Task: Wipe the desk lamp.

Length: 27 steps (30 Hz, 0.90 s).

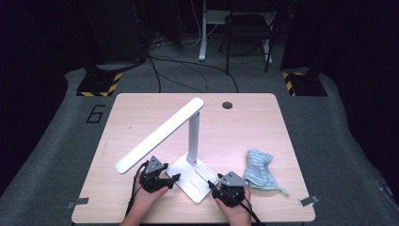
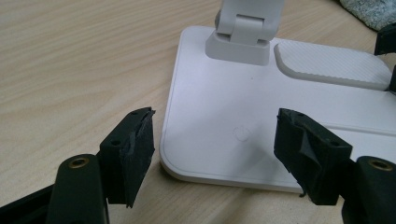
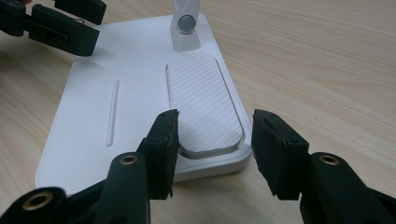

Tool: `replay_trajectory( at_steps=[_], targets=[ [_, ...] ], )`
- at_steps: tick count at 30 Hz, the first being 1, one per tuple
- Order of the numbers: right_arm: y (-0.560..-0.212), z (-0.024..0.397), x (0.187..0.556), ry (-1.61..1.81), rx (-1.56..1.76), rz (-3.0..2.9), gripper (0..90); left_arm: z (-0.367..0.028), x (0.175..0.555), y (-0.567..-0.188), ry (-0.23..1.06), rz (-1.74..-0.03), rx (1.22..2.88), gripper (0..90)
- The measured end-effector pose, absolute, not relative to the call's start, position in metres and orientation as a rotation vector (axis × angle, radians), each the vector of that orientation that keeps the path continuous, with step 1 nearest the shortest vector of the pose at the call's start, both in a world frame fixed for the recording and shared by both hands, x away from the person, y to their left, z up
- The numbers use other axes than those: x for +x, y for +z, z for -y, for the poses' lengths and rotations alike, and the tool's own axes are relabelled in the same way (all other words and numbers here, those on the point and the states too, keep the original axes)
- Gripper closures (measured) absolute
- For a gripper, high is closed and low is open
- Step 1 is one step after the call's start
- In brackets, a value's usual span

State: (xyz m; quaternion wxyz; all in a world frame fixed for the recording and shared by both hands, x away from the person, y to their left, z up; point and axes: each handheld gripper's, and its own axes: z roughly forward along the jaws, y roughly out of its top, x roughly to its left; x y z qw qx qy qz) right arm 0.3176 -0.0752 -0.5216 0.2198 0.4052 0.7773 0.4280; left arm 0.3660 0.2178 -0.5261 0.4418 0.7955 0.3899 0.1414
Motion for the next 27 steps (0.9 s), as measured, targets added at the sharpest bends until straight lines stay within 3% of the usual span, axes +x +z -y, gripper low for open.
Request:
replay_trajectory(
  at_steps=[3, 27],
  targets=[
    [-0.521, 0.075, 0.318, 1.173, 1.101, -2.162, 56.3, -0.217, 0.366, -0.526, 0.335, -0.953, 1.972, 30.2],
    [-0.519, 0.079, 0.363, 1.124, 1.161, -2.125, 64.0, -0.203, 0.35, -0.525, 0.298, -0.901, 2.048, 33.3]
  ],
)
